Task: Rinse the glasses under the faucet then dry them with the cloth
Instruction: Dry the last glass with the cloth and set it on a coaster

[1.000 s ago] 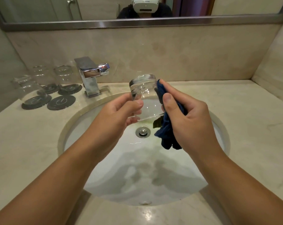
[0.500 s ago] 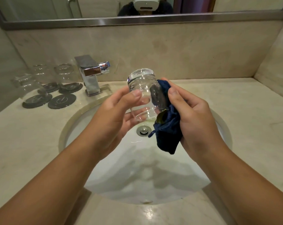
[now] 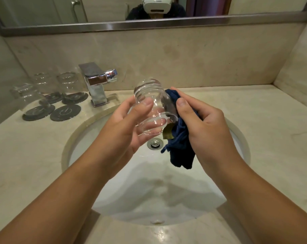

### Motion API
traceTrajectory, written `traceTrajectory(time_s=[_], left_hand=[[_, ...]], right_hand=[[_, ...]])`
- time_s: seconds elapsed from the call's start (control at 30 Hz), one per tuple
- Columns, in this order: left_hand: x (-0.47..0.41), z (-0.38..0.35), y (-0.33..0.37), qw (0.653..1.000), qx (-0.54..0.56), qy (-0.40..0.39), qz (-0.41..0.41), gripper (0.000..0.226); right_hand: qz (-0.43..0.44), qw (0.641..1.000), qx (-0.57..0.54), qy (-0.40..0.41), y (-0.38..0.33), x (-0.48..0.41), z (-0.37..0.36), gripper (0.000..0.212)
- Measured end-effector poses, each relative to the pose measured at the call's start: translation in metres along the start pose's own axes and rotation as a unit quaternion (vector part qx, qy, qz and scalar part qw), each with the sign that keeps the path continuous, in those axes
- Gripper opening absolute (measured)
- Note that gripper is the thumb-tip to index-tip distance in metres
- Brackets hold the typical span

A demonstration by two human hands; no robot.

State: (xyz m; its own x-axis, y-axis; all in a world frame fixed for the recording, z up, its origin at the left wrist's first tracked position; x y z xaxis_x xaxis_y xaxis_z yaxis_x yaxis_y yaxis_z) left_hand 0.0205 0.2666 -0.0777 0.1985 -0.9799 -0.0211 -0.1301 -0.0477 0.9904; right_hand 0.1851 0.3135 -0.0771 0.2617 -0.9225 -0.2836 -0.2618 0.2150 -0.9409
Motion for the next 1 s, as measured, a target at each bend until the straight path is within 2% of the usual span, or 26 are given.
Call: traceTrajectory(time_s=[0.07, 0.17, 0.27, 0.37, 0.5, 0.6, 0.8, 1.0], left_hand=[[-0.001, 0.001, 0.002, 0.999, 0.021, 0.033, 0.009, 0.072], [-0.002, 0.005, 0.001, 0.995, 0.040, 0.086, 0.026, 0.093], [-0.001, 0.006, 0.002, 0.992, 0.062, 0.106, 0.038, 0.097], [-0.001, 0.004, 0.001, 0.992, 0.064, 0.106, 0.035, 0.095], [0.000, 0.000, 0.000, 0.994, 0.040, 0.097, 0.010, 0.087], [0.003, -0.005, 0.003, 0.997, 0.021, 0.070, -0.008, 0.078], [0.004, -0.002, 0.004, 0.999, -0.005, 0.029, -0.022, 0.046], [0.005, -0.002, 0.000, 0.989, -0.117, -0.011, -0.085, 0.073]], right_hand=[[-0.014, 0.999, -0.031, 0.041, 0.002, -0.004, 0.004, 0.023], [-0.047, 0.993, -0.079, 0.079, -0.001, -0.007, 0.011, 0.031], [-0.058, 0.995, -0.070, 0.041, -0.006, -0.003, 0.011, 0.032], [-0.018, 1.000, -0.005, -0.013, -0.009, 0.007, 0.000, 0.013], [0.030, 0.991, 0.112, -0.062, -0.007, 0.018, -0.013, 0.037], [-0.010, 0.987, 0.123, -0.103, -0.004, 0.021, -0.018, 0.048], [-0.059, 0.972, 0.174, -0.149, -0.008, 0.019, -0.016, 0.071], [-0.037, 0.963, 0.198, -0.177, -0.008, 0.018, -0.015, 0.078]])
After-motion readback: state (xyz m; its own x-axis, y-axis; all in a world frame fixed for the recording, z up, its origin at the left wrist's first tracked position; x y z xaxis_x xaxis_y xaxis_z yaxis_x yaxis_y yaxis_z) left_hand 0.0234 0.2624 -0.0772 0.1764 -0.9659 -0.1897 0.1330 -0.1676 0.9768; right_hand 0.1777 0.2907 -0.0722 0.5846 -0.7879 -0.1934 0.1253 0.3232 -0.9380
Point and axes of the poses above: each hand's wrist, its own x-axis away from the middle knuckle, its own z-axis out of the back of the hand, y = z × x, the point moved 2 cm from there along -x, towards the middle knuckle, and after that the axes turned 6 degrees about -x, right-handed, at the moved point
